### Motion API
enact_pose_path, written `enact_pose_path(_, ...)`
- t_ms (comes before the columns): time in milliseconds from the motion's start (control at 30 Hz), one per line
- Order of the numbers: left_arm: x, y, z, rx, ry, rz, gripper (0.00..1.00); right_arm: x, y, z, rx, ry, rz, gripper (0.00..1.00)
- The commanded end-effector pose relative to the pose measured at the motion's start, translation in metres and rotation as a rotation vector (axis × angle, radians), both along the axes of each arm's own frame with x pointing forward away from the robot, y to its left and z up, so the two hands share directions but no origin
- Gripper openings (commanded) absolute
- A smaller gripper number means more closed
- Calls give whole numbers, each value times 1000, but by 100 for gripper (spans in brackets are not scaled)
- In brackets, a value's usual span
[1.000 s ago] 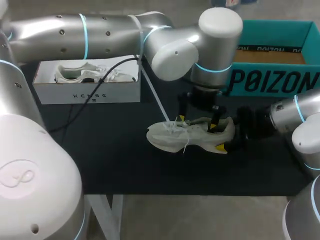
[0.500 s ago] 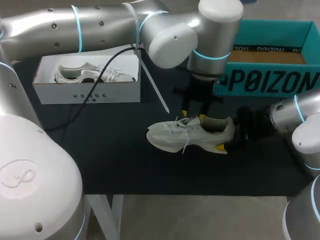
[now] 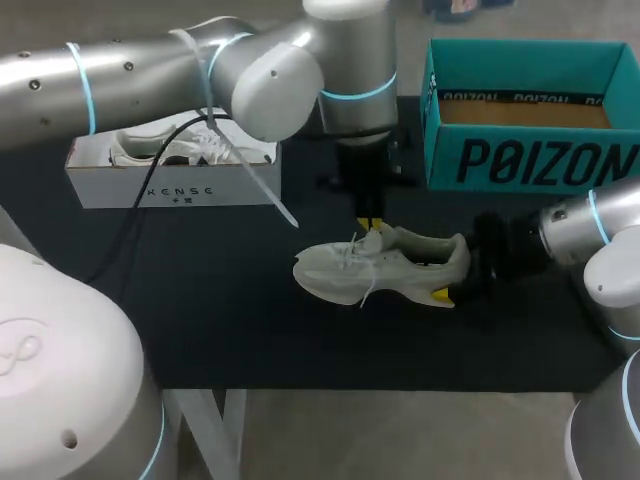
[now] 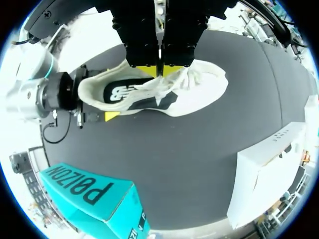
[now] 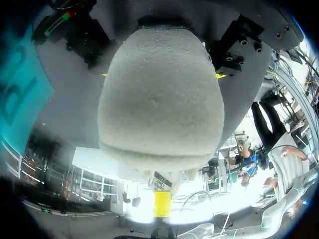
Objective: Take the shoe out of the shoebox, open the shoe tongue, remove and reinsert the insole, then place the shoe into the shoebox
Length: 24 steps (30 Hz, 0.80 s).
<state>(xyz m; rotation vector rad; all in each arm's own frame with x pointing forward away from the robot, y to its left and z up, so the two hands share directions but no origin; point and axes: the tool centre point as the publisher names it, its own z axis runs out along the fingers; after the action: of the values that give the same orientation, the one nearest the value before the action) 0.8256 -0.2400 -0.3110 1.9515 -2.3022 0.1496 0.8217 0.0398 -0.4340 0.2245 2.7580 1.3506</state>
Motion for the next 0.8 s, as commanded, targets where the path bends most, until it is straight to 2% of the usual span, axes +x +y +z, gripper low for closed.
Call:
enact_pose_path(33, -9, 24, 9, -115, -10, 20, 0, -2, -2, -3, -4, 1, -1, 0)
enact_pose_path(233, -13, 47, 15, -93, -34, 78, 0, -2, -2, -3, -4, 1, -1, 0)
enact_pose_path(367, -13, 68, 11, -22, -50, 123, 0, -2, -2, -3, -4, 1, -1, 0)
enact_pose_path(567, -19, 89, 6, 26, -51, 178, 0, -2, -2, -3, -4, 1, -1, 0)
enact_pose_path(800, -30, 100, -11, 62, -29, 229, 0, -2, -2, -3, -4, 1, -1, 0)
